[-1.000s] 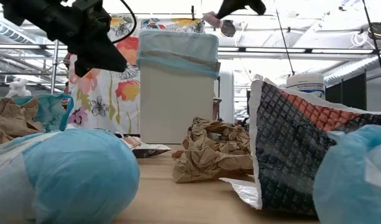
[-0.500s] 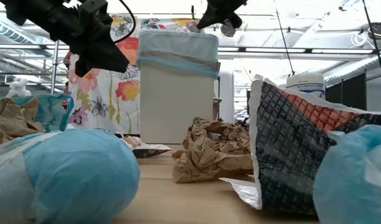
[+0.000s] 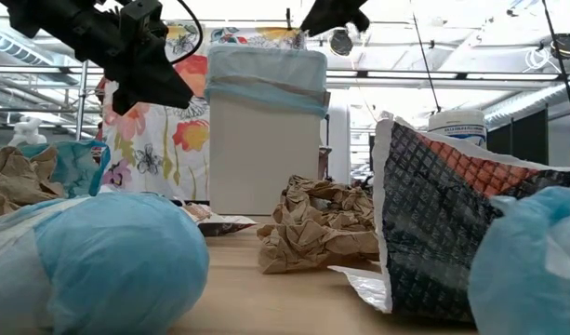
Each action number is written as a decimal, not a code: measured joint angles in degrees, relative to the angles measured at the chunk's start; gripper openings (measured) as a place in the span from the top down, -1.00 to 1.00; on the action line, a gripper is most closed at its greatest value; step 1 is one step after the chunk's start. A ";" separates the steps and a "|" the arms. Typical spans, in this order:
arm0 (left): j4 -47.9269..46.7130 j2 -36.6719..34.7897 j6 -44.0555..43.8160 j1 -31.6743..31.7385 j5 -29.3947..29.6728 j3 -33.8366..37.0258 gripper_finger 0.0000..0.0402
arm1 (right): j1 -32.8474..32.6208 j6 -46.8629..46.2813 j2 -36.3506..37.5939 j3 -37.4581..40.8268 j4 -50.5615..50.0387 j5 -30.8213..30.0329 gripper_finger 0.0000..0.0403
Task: Place trash/remove bag and relplace
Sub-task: Put the pink plastic into the white trash bin, then put the white paper into the white trash bin
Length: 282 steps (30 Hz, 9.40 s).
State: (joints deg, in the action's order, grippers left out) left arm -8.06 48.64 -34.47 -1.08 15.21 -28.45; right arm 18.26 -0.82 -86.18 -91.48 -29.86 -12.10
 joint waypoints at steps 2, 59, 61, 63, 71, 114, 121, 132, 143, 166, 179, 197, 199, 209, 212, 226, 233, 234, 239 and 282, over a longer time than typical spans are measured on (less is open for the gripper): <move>-0.13 -0.09 -0.19 -0.21 -0.13 -0.17 0.46 | -0.12 -1.79 2.24 0.00 -3.60 -0.05 0.29; -10.26 -0.83 9.92 -3.93 -13.45 -4.74 0.46 | -56.28 -110.72 -19.29 0.00 -37.84 0.50 0.56; -9.97 -0.83 9.86 -3.93 -13.44 -4.74 0.46 | -56.26 -110.48 -19.29 0.00 -39.50 0.48 0.56; -9.85 -0.83 9.81 -3.93 -13.41 -4.74 0.46 | -56.26 -110.17 -19.29 0.00 -40.94 0.47 0.56; -9.83 -0.83 10.95 -3.93 -13.21 -4.74 0.46 | -56.26 -108.23 -19.29 0.00 -42.78 -0.37 0.56; -9.96 -0.83 10.92 -3.93 -13.56 -4.72 0.46 | -50.75 -90.60 -40.52 -8.54 -26.24 8.15 0.80; -10.01 -0.83 10.92 -3.93 -14.14 -4.72 0.46 | -49.61 -87.90 -43.86 -8.85 -23.67 10.65 0.97; -10.00 -0.83 10.92 -3.93 -15.05 -4.72 0.46 | -49.20 -93.60 -32.00 -8.44 -38.30 0.41 1.00; -9.83 -0.81 11.32 -3.93 -14.64 -4.70 0.46 | -43.92 -86.43 -19.04 -8.41 -49.30 -7.37 1.00; -9.98 -0.82 12.38 -3.76 -7.85 -4.70 0.46 | -36.63 -77.36 -30.59 -8.46 -38.25 3.24 0.21; -10.06 -0.81 12.39 -3.82 -9.11 -4.70 0.46 | -40.68 -89.26 -37.46 -8.44 -29.49 7.94 0.18; -10.08 -0.81 12.39 -3.82 -10.70 -4.70 0.46 | -41.14 -88.51 -39.94 -8.33 -33.15 7.98 0.92; -10.03 -0.81 12.39 -3.82 -10.70 -4.70 0.46 | -40.89 -88.99 -36.26 -8.46 -35.68 6.22 0.91; -9.91 -0.81 12.41 -3.80 -8.39 -4.70 0.46 | -36.89 -85.66 -19.62 -8.50 -46.67 -8.02 0.93; -9.88 -0.81 12.37 -3.72 -6.01 -4.70 0.46 | -34.90 -80.93 -14.78 -8.41 -46.32 -11.57 0.93; -8.83 -0.83 7.78 0.09 -1.19 -4.70 0.46 | -16.92 -36.43 -0.04 -8.50 -18.29 -15.35 0.92; -8.72 -0.83 7.82 0.68 -1.26 -4.70 0.46 | -5.29 -21.57 -3.33 -8.52 -2.55 -1.58 0.90; -8.76 -0.83 7.82 0.70 -1.32 -4.70 0.46 | -4.21 -19.93 -4.05 -8.52 -1.07 -1.17 0.89; -8.75 -0.83 7.80 0.69 -1.41 -4.70 0.46 | 0.63 -14.55 -8.93 -8.52 5.18 3.74 0.78; -8.99 -0.83 8.95 -2.34 -5.87 -4.70 0.46 | -24.66 -52.45 -3.61 -8.52 -35.62 -10.06 0.18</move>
State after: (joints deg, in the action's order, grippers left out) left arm -17.06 47.81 -25.52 -3.42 9.34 -33.15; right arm -6.40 -53.27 -89.79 -100.01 -65.48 -22.16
